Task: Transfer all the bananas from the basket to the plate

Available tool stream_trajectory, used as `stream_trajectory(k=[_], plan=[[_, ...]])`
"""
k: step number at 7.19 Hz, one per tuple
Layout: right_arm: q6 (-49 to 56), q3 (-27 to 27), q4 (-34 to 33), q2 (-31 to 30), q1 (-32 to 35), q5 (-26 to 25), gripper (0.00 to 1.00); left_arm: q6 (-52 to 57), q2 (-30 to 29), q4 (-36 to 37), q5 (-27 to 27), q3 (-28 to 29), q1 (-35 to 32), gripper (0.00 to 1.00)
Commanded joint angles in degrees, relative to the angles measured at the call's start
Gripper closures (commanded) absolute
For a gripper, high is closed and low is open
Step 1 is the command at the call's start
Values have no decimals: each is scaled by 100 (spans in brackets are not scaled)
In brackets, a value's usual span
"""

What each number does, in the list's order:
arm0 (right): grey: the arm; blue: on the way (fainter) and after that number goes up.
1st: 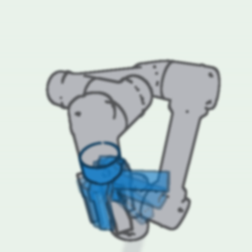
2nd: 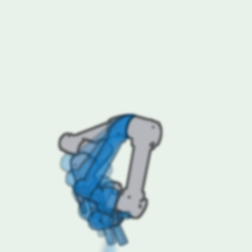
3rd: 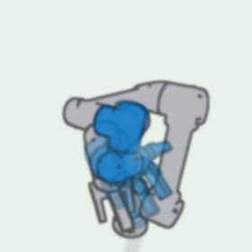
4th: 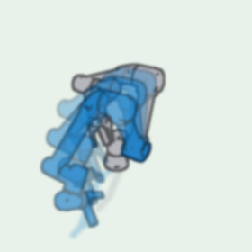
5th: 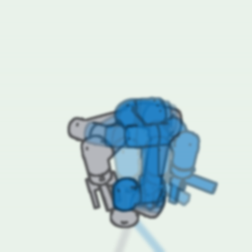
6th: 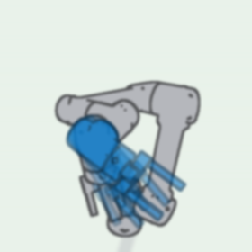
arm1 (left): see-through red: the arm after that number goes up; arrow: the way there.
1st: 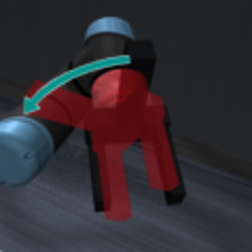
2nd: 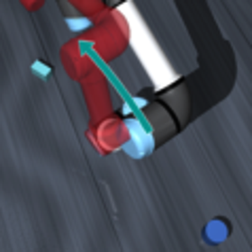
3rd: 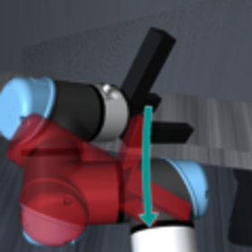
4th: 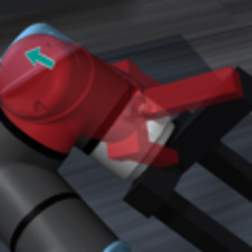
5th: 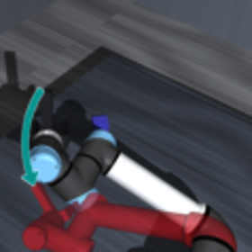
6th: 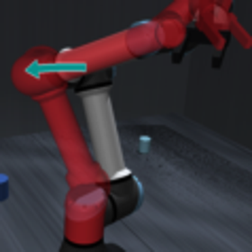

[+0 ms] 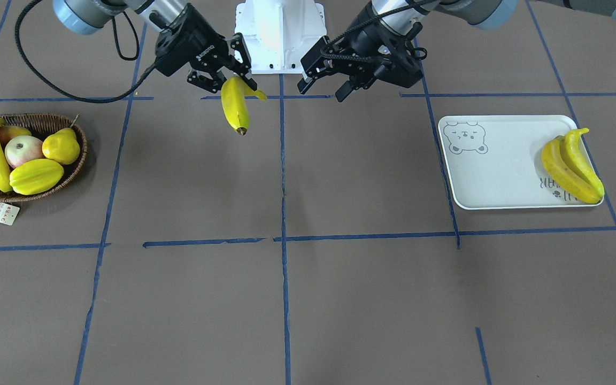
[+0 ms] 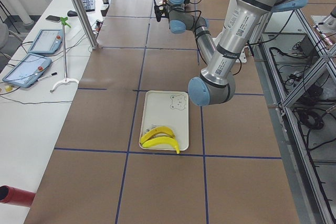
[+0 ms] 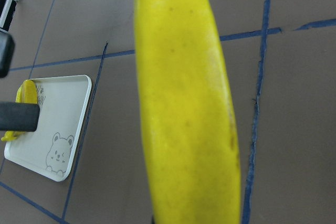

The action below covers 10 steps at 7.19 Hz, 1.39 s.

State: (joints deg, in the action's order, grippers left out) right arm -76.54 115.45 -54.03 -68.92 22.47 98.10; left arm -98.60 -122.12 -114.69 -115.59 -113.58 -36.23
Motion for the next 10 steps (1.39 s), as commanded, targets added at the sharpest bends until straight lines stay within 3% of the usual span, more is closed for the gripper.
stream_trajectory(k=[1, 3, 7, 9, 10], plan=[[-27, -128, -37, 203, -198, -63, 87, -63, -171, 0, 63, 11, 37, 0], [-27, -102, -588, 622, -321, -45, 83, -54, -172, -18, 508, 46, 229, 0], [-27, -67, -617, 695, -392, -19, 79, -37, -146, -9, 555, 187, 353, 1], [-149, -67, -608, 713, -392, -19, 77, -37, -154, -18, 555, 169, 432, 17], [-150, -67, -617, 722, -392, -19, 74, -54, -172, -18, 555, 161, 432, 34]])
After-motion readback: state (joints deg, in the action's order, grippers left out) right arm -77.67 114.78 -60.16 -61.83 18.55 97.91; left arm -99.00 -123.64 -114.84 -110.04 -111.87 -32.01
